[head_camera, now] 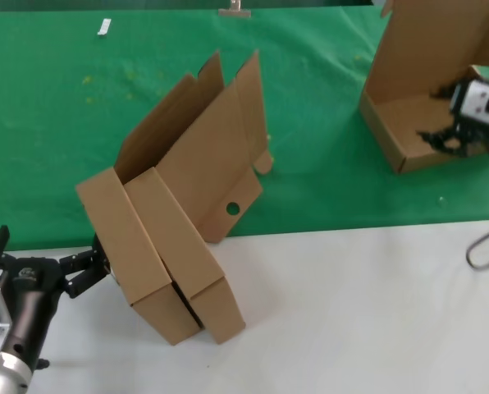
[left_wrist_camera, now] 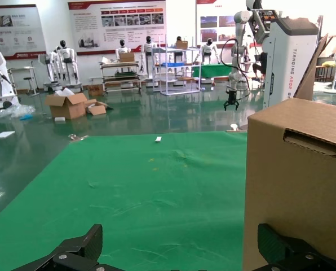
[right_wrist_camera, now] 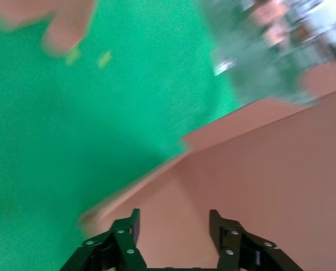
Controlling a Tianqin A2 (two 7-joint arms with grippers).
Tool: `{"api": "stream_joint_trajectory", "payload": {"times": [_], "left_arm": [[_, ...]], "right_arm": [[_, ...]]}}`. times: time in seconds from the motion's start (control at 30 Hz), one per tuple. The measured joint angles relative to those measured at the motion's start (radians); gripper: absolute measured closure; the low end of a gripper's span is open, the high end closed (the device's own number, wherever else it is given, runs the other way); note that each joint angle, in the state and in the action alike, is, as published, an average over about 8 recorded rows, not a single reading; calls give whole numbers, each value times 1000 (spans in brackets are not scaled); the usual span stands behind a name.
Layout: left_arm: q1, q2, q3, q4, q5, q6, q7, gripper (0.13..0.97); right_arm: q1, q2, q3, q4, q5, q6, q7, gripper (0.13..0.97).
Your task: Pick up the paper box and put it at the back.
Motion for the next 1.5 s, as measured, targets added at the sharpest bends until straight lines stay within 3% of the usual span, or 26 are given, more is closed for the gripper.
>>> {"api": "stream_joint_trajectory", "payload": {"times": [0.2,0.43,0.53,0.67,0.77,0.93,1.23,1.5], "left_arm": [[0,0,0,0,0,0,0,132],[0,0,0,0,0,0,0,132],[0,0,0,0,0,0,0,132],[0,0,0,0,0,0,0,132],[0,0,0,0,0,0,0,132],[0,0,0,0,0,0,0,132],[0,0,0,0,0,0,0,132],[0,0,0,0,0,0,0,132]], "right_arm": [[-21,55,193,32,189,-81,-42,584],[-247,97,483,206,478,-127,108,432],[-378,64,614,286,607,-138,125,355],[-557,-38,781,425,750,-154,66,355],[-672,-122,873,538,801,-174,20,303],[-757,-175,912,631,806,-181,12,216],[-820,-156,861,713,769,-106,79,142],[-899,-142,810,818,723,-25,155,131]]}}
